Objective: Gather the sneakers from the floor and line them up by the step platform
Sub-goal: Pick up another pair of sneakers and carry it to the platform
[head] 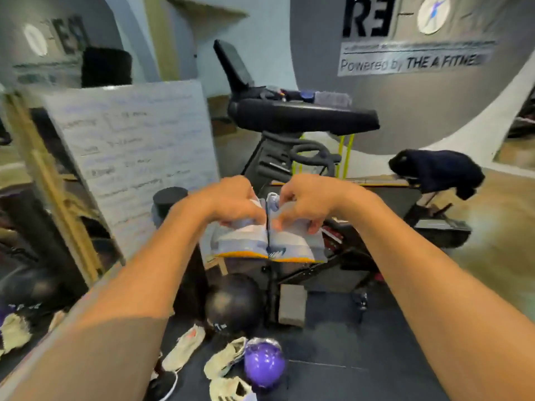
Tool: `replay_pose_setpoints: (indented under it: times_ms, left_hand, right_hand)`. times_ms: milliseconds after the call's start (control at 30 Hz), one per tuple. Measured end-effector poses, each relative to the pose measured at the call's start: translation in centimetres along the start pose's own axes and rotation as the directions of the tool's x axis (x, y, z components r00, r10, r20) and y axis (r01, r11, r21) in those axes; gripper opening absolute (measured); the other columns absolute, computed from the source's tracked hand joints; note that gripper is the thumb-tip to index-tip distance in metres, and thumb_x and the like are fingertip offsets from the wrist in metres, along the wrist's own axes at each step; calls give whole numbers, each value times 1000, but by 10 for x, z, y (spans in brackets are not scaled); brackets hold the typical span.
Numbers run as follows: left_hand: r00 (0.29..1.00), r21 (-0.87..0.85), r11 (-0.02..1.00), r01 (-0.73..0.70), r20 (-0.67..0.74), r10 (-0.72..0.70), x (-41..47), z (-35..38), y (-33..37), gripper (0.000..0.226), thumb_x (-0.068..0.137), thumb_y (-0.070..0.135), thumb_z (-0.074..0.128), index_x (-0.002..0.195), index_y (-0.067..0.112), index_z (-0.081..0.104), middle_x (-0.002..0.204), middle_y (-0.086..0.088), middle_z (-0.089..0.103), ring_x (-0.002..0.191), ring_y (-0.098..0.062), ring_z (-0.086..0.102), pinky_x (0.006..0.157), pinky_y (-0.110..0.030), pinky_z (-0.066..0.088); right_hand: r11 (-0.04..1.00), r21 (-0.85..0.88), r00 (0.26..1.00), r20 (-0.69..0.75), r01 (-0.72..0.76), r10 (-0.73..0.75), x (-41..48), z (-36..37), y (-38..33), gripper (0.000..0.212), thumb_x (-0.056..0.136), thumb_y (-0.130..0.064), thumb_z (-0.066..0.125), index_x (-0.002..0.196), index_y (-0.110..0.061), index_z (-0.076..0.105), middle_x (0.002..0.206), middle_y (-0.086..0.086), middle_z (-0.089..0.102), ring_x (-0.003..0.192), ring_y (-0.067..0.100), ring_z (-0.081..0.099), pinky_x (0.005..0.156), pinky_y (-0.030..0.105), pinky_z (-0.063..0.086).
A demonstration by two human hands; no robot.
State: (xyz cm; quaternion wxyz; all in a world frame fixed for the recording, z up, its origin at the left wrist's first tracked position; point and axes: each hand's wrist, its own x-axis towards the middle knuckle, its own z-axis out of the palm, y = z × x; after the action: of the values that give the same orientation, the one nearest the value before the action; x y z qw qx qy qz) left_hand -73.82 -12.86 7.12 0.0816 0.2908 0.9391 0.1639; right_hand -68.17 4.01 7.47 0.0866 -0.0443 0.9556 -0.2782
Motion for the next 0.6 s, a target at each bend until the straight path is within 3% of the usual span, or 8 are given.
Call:
replay_pose_setpoints:
  times_ms: [100, 167, 233, 300, 400, 467, 600]
  left_hand:
    - [982, 15, 989, -150, -113, 151, 42, 30, 97, 42, 51, 41, 60, 78, 12, 73, 82, -10, 71, 74, -27, 64, 63, -43, 55]
    - [960, -11, 972, -235, -158, 230, 66, 58, 163, 32, 58, 38, 63, 74, 12, 70, 85, -10, 70, 74, -29, 64, 62, -46, 55]
    - [931, -15, 947, -320, -191, 312, 87, 87, 229, 19, 69, 34, 66, 70, 15, 67, 86, -8, 69, 73, -28, 61, 59, -41, 53]
    - [895, -18, 915, -402, -216, 389, 105, 111, 292, 15, 73, 30, 66, 62, 21, 61, 80, -4, 66, 69, -26, 57, 51, -30, 43]
    - [848, -15, 868, -496, -221, 481, 129, 144, 379, 19, 76, 29, 61, 59, 22, 58, 68, -3, 59, 65, -25, 54, 49, -30, 36]
    - [830, -24, 845, -535, -199, 520, 146, 165, 432, 23, 77, 32, 55, 59, 19, 60, 63, -1, 59, 62, -25, 55, 51, -33, 41]
    - [771, -43, 773, -633, -122, 625, 191, 207, 526, 23, 77, 31, 51, 69, 14, 65, 76, 2, 67, 64, -22, 58, 52, -34, 44]
  right_hand:
    - [996, -15, 980, -181, -88, 84, -60, -46, 74, 29, 77, -29, 79, 83, -5, 64, 69, 6, 54, 52, 17, 60, 39, 20, 45]
    - [987, -37, 950, -282, -154, 137, -103, -74, 124, 25, 77, -30, 78, 80, -9, 64, 71, 5, 57, 57, 22, 64, 40, 24, 50]
    - [975, -42, 907, -378, -216, 184, -146, -100, 175, 24, 76, -29, 76, 82, -8, 66, 73, 7, 58, 60, 24, 64, 49, 32, 55]
    - [951, -81, 854, -468, -298, 228, -185, -123, 222, 19, 75, -30, 74, 72, -14, 64, 69, 4, 57, 60, 23, 57, 50, 34, 49]
    - [913, -66, 783, -542, -402, 306, -234, -149, 285, 27, 73, -29, 72, 58, -18, 52, 62, 1, 50, 61, 22, 49, 50, 29, 34]
    - [880, -26, 725, -579, -474, 373, -264, -164, 328, 23, 71, -29, 73, 62, -17, 55, 62, 1, 51, 63, 23, 50, 53, 30, 35]
    - [827, 163, 581, -639, -538, 504, -313, -191, 417, 27, 65, -25, 76, 57, -17, 52, 62, 1, 49, 62, 22, 45, 55, 32, 37]
